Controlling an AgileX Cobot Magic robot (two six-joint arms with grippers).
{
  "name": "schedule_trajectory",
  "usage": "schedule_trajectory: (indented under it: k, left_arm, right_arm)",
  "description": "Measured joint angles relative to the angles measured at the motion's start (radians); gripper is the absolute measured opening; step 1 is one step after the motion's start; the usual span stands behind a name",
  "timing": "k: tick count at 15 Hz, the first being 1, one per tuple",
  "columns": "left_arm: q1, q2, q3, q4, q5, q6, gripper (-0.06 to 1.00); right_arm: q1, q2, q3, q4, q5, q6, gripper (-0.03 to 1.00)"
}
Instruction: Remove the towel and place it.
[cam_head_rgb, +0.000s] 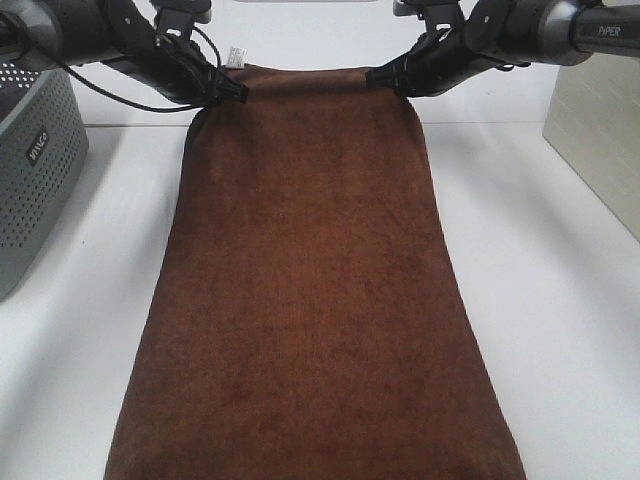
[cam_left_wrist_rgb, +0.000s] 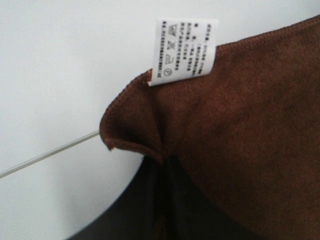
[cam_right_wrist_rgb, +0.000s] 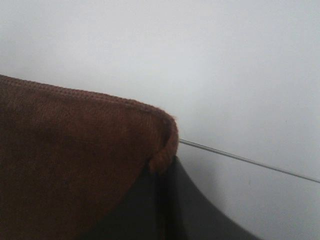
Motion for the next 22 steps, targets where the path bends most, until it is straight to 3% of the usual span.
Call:
schedule_trajectory:
  k: [9,22]
  left_arm:
    - [-0.001,0.005,0.0,0.007,-0.085,0.006,0.01]
    - [-0.001,0.137,-0.003,-0.001,-0.287,0.006,0.01]
  right_arm:
    - [0.0,0.026,0.0,0.0,-0.086,-0.008,0.01]
    - [0.0,0.105,0.0,0.0,-0.166,-0.013,0.01]
